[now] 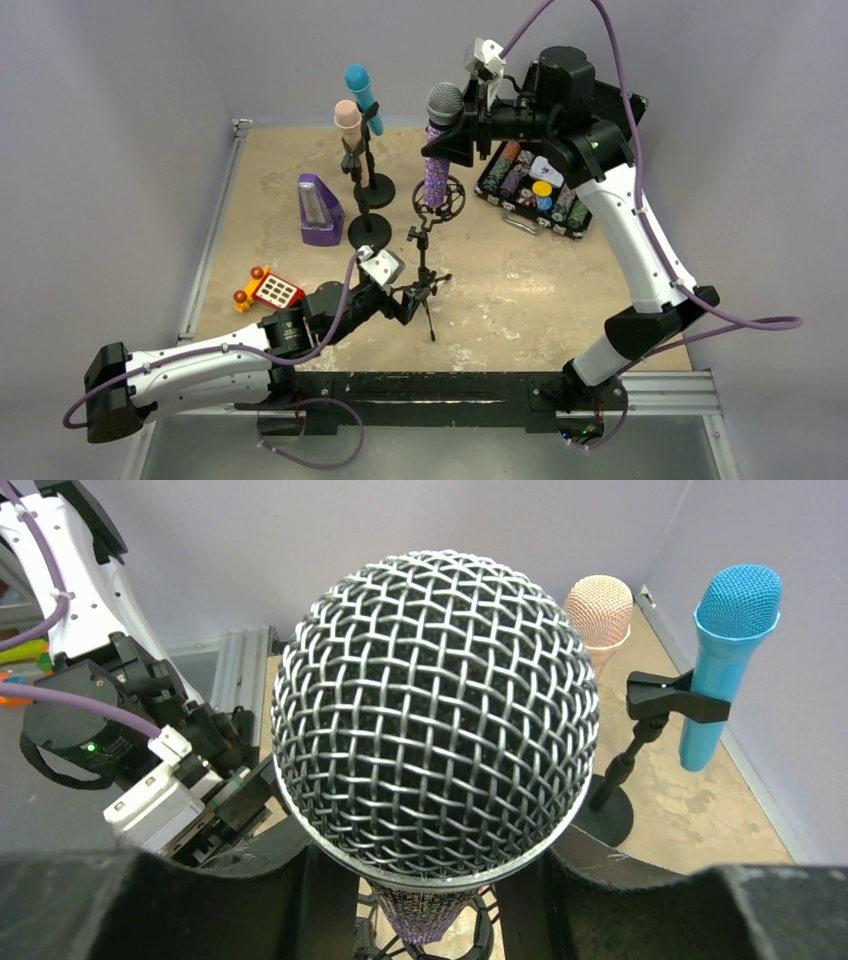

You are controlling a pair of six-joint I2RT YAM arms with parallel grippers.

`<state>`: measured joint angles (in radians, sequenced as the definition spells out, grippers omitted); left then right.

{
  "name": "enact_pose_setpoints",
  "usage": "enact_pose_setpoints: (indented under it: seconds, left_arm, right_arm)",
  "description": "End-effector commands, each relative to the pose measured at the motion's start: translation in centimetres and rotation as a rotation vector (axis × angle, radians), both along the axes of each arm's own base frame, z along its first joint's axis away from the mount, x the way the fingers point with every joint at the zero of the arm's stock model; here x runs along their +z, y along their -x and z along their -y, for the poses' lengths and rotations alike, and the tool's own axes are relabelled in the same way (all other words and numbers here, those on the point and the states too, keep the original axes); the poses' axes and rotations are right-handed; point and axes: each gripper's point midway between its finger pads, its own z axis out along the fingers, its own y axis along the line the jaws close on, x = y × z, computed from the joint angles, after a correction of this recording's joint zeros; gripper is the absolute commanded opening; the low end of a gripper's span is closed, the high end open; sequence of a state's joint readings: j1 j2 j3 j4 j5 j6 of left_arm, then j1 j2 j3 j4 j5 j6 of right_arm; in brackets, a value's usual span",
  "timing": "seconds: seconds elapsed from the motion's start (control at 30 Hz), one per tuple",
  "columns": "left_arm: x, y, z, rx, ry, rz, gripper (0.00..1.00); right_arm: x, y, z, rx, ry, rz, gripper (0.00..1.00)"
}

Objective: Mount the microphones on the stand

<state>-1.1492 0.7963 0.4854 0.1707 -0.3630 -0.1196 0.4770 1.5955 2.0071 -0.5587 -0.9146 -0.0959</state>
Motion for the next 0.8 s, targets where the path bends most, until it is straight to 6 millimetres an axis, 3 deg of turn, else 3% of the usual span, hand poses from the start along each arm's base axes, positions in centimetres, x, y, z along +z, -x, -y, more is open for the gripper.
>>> enact_pose_setpoints:
  seconds: [0.0, 0.2, 0.47, 0.77]
  left_arm:
    - [2.2, -0.7, 0.4, 0.014, 0.083, 0.033, 0.87]
    - [2.9, -2.4, 0.6, 0.069, 0.074, 0.066, 0.82]
    - [4.0, -3.5, 2.4, 0.038, 0.11, 0.108, 0.81]
    - [2.4, -3.6, 2.9, 0.016, 0.117, 0.129, 0.76]
  right_arm:
    - [-1.3, -0.3, 1.0, -0.042, 0.049, 0.025, 0.0]
    - [-1.1, 0.9, 1.5, -0.032, 0.049, 0.042, 0.0]
    - [-0.8, 2.2, 1.7, 0.006, 0.046, 0.047, 0.0]
    - [-0.3, 3.9, 1.6, 0.093, 0.03, 0.063, 0.0]
